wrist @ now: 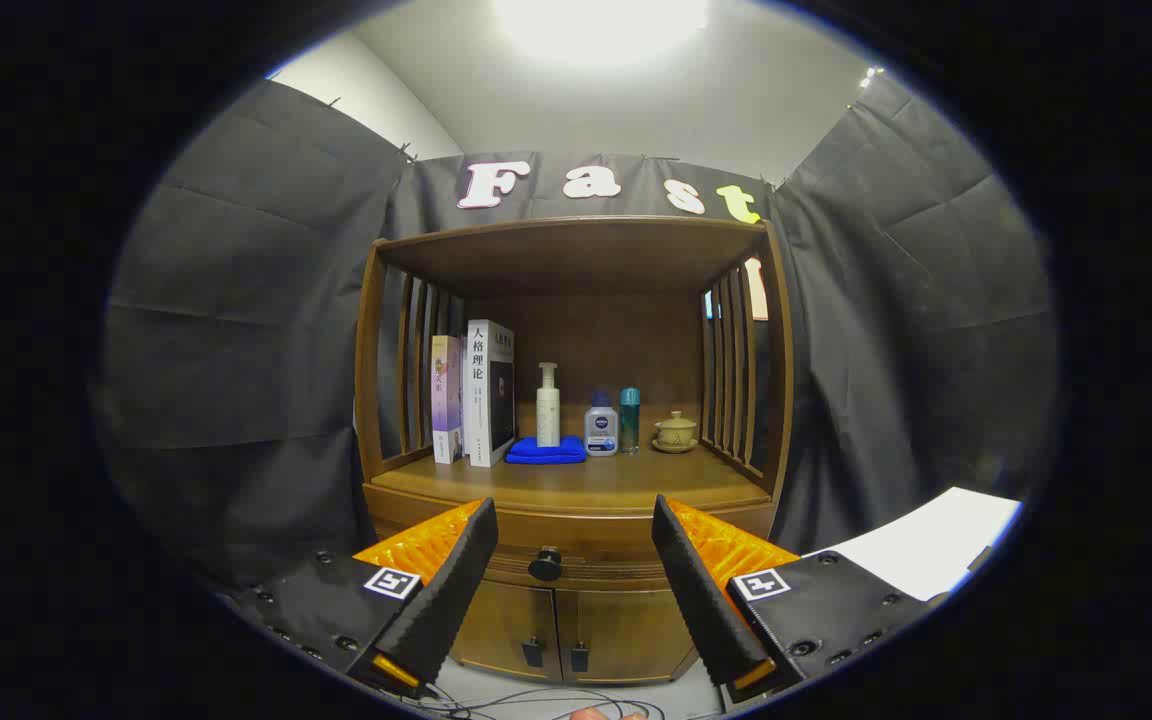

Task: Pull open the drawer, take out the items inside it, and place them on the countertop above the cabinet.

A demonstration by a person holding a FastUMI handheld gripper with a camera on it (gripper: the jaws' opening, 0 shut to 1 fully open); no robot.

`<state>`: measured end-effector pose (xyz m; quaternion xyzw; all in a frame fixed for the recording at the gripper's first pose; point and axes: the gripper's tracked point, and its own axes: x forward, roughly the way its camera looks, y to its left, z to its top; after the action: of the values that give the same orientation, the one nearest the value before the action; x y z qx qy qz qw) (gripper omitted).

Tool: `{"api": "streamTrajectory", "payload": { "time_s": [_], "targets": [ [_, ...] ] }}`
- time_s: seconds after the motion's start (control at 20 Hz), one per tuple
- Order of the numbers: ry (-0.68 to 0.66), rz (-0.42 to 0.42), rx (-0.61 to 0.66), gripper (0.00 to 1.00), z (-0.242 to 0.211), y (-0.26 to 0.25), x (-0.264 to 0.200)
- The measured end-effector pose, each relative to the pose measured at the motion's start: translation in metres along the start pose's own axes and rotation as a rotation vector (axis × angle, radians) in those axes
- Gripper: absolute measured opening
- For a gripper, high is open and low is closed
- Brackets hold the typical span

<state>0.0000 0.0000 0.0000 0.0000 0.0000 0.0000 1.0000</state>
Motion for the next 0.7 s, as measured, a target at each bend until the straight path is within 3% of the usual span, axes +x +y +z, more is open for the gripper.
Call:
{"api": "streamTrajectory", "payload": {
  "time_s": [0.7],
  "targets": [
    [0.036, -0.014, -0.011, 0.98, -0.025, -0.006, 0.019]
  ]
}}
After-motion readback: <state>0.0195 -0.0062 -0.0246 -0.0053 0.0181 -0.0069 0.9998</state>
